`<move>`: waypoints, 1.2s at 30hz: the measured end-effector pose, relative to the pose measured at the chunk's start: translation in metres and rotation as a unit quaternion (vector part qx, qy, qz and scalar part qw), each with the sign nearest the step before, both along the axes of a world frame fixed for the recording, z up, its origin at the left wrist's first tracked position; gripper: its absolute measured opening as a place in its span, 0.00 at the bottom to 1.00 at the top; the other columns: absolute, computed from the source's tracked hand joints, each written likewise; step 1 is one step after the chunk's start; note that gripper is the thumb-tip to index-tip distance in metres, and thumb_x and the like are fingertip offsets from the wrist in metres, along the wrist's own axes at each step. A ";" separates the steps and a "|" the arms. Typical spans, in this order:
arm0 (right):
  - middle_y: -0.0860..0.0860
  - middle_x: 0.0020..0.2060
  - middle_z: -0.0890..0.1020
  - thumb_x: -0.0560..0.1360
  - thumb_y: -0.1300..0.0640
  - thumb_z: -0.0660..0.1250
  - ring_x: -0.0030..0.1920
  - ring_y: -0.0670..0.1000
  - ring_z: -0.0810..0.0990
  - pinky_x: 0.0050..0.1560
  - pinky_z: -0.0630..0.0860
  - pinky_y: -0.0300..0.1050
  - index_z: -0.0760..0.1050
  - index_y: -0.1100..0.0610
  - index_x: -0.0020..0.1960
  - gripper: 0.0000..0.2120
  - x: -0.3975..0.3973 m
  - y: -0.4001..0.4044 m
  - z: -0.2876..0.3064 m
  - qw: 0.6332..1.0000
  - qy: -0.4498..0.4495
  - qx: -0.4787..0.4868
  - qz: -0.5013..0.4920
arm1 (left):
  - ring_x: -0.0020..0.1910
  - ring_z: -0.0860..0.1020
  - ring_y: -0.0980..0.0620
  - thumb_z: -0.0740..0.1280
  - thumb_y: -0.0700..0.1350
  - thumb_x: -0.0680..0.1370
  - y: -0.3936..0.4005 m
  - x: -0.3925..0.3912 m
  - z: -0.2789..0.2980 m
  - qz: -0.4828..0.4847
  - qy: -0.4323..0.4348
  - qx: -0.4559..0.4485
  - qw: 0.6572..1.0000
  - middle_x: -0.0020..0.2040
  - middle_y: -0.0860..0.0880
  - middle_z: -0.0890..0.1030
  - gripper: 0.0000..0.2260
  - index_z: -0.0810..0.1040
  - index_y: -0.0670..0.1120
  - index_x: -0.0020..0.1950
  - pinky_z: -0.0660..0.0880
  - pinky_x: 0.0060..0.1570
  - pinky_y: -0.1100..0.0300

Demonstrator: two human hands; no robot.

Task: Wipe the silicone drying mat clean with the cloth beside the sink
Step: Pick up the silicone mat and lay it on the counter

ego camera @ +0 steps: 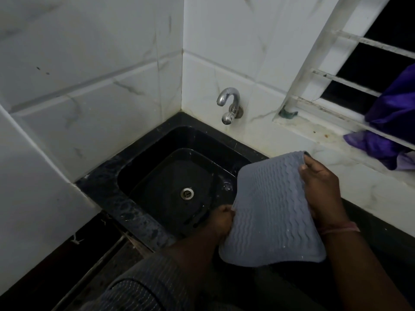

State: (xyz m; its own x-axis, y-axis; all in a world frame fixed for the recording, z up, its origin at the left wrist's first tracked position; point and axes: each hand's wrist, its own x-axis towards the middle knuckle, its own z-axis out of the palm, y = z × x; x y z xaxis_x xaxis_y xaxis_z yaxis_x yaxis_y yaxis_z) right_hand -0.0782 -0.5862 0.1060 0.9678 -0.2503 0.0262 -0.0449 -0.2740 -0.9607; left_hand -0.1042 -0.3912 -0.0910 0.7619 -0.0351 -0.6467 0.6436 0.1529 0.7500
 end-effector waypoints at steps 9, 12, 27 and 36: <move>0.50 0.56 0.82 0.83 0.58 0.62 0.53 0.49 0.81 0.43 0.73 0.38 0.77 0.52 0.66 0.13 -0.075 -0.082 -0.062 0.990 0.103 -0.052 -0.086 | 0.52 0.81 0.49 0.65 0.40 0.82 -0.003 -0.010 0.000 -0.087 -0.106 0.134 0.981 0.52 0.49 0.84 0.07 0.80 0.48 0.57 0.78 0.56 0.54; 0.48 0.53 0.83 0.82 0.56 0.65 0.51 0.48 0.81 0.48 0.77 0.45 0.79 0.50 0.63 0.11 -0.097 -0.090 -0.089 0.979 0.154 0.019 -0.129 | 0.54 0.82 0.49 0.65 0.41 0.81 -0.006 -0.014 -0.008 -0.131 -0.133 0.174 0.967 0.53 0.49 0.84 0.08 0.81 0.49 0.57 0.78 0.59 0.50; 0.55 0.56 0.82 0.80 0.62 0.64 0.55 0.57 0.80 0.61 0.76 0.56 0.79 0.58 0.63 0.14 -0.132 -0.117 -0.176 0.949 0.243 -0.077 -0.185 | 0.56 0.81 0.45 0.63 0.44 0.81 -0.013 -0.023 -0.010 -0.205 -0.168 0.352 0.898 0.56 0.46 0.83 0.10 0.80 0.49 0.60 0.77 0.56 0.54; 0.51 0.61 0.77 0.74 0.49 0.75 0.57 0.55 0.80 0.60 0.79 0.61 0.66 0.56 0.73 0.33 -0.077 -0.122 -0.155 0.944 0.238 0.098 -0.206 | 0.73 0.71 0.47 0.60 0.37 0.82 -0.027 -0.017 0.002 -0.206 -0.178 0.339 0.901 0.75 0.48 0.72 0.26 0.64 0.47 0.80 0.66 0.73 0.55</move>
